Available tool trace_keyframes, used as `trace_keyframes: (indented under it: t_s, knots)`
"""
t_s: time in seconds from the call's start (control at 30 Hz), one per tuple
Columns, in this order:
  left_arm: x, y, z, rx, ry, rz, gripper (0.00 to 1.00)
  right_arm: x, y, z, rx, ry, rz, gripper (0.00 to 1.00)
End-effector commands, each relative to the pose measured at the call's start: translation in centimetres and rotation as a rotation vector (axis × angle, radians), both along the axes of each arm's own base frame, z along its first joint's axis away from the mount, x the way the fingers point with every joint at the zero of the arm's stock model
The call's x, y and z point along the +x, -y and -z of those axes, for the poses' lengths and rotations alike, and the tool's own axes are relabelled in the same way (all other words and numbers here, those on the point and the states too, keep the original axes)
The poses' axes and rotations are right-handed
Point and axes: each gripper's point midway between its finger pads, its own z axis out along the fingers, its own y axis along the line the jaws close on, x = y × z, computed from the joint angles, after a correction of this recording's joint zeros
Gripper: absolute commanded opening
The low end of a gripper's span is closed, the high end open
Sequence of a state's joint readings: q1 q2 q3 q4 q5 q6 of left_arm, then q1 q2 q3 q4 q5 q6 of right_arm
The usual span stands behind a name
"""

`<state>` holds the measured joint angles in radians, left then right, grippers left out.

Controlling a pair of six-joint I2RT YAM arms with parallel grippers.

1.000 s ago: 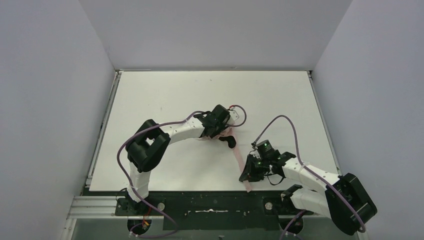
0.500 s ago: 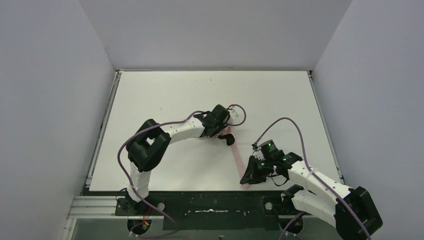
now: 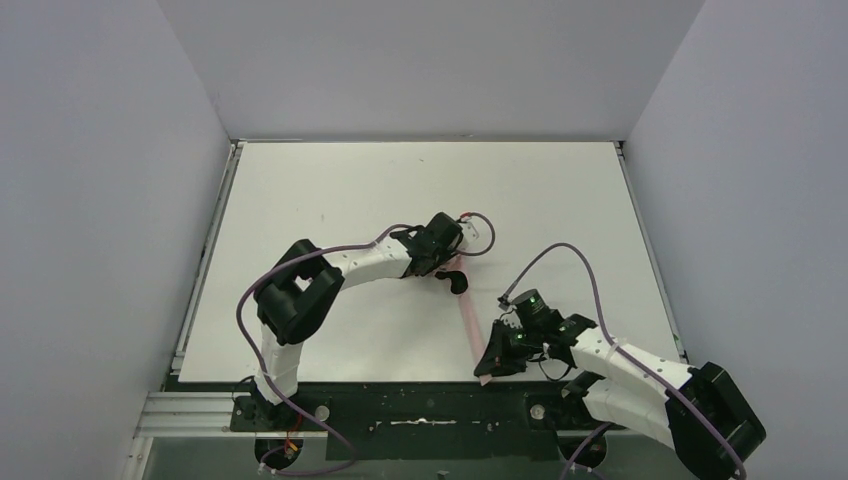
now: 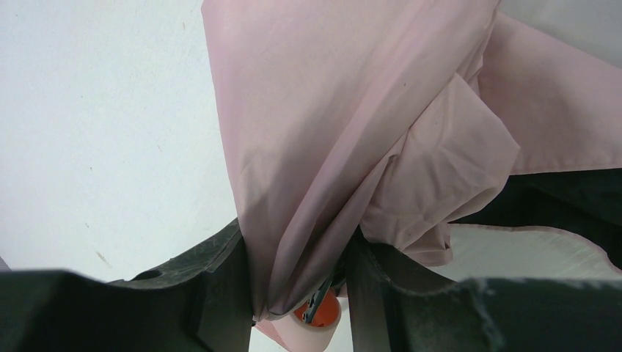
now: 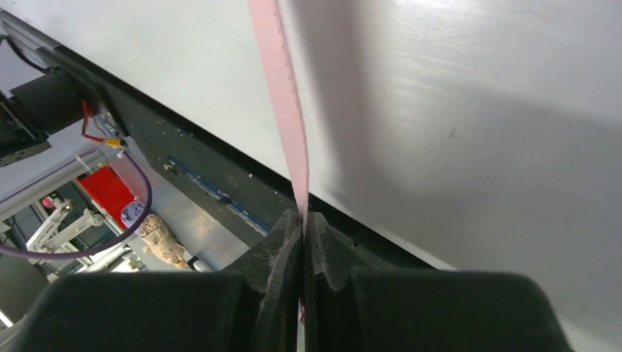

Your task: Put away the umbrella

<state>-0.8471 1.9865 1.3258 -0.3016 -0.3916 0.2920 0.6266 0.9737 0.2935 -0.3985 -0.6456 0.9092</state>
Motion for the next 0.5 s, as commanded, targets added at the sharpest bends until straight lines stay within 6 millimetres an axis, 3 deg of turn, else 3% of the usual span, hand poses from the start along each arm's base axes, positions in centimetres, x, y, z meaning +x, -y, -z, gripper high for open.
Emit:
trace_keyframes:
  t_s: [0.0,0.17,0.47]
  knots:
    - [-0.2,-1.7,2.0,0.070,-0.012,-0.034,0.00,-0.5,0.2,1.1,-0.056,-0.016,-0.017,0.00]
    - [-0.3,-1.6,1.8,0.072,0.019,-0.024,0.00,1.0,2.0,1.7,-0.186,0.065,0.014,0.00]
    - [-0.2,-0.8,0.6,0.090,0.067,0.017,0.00,2.4,4.0,0.8,-0.350,0.126,-0.027,0.29]
